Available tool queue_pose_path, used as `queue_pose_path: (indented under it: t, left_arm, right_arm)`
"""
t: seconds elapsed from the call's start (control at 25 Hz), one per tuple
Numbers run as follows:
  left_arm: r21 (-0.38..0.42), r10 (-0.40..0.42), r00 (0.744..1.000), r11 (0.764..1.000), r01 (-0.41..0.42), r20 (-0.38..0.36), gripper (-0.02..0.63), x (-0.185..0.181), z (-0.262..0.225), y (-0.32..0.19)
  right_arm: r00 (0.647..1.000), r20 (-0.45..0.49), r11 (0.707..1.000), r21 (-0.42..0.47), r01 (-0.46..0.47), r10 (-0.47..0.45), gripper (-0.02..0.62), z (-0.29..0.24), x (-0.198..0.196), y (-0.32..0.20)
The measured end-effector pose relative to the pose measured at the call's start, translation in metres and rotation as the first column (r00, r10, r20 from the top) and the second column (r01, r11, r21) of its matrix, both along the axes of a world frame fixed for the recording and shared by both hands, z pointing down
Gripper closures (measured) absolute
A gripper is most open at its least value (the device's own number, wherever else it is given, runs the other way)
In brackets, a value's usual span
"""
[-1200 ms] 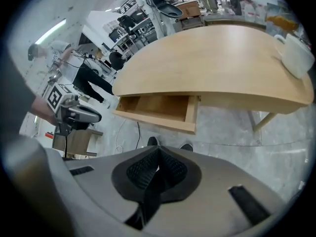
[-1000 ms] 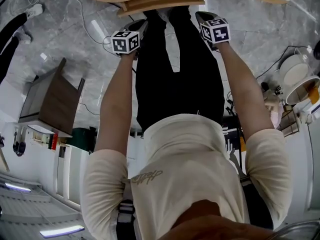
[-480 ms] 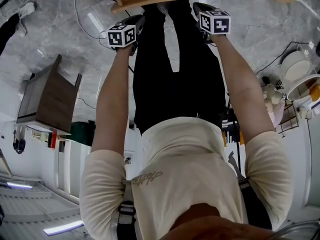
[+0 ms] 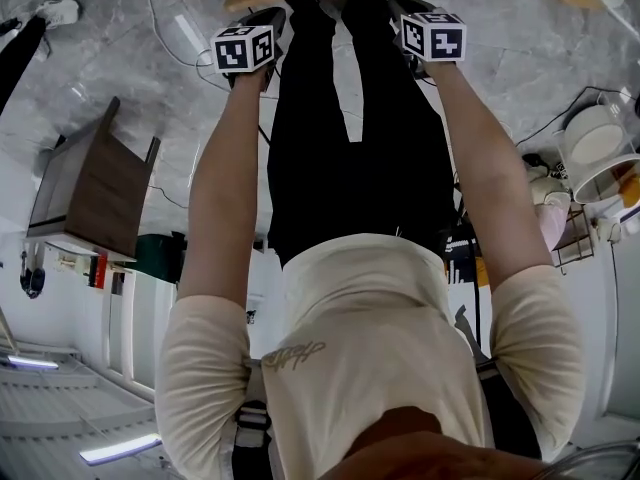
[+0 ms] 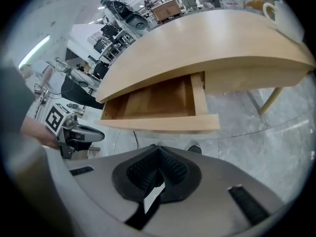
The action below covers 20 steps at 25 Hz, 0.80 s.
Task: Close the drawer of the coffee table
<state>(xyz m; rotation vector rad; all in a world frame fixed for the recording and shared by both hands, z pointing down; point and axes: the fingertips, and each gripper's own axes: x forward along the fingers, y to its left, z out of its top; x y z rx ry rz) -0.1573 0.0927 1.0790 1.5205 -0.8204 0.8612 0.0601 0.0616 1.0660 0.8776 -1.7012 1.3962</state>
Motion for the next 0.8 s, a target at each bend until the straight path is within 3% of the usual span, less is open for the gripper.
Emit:
queue_pose_path:
  t: [0.32, 0.6, 0.8]
  left_arm:
    - [-0.016, -0.034, 0.998, 0.999, 0.035, 0.052, 0.601, -0.010, 0.017, -0.010]
    - [0.007, -0.109, 0.994, 0.994, 0.109, 0.020, 0.601, -0.008, 0.013, -0.024]
    - [-0.003, -0.150, 0.988, 0.989, 0.150, 0.040, 0.601, -0.003, 0.016, -0.027]
  right_arm:
    - [1.000, 0.007, 1.000, -0.003, 0.022, -0.022, 0.601, 0.005, -0.014, 0.000]
    - [1.000, -0.007, 1.000, 0.019, -0.015, 0.015, 0.601, 0.005, -0.007, -0.006]
    - [0.999, -0.002, 0.998, 0.035, -0.052, 0.052, 0.601, 0.004, -0.005, -0.021]
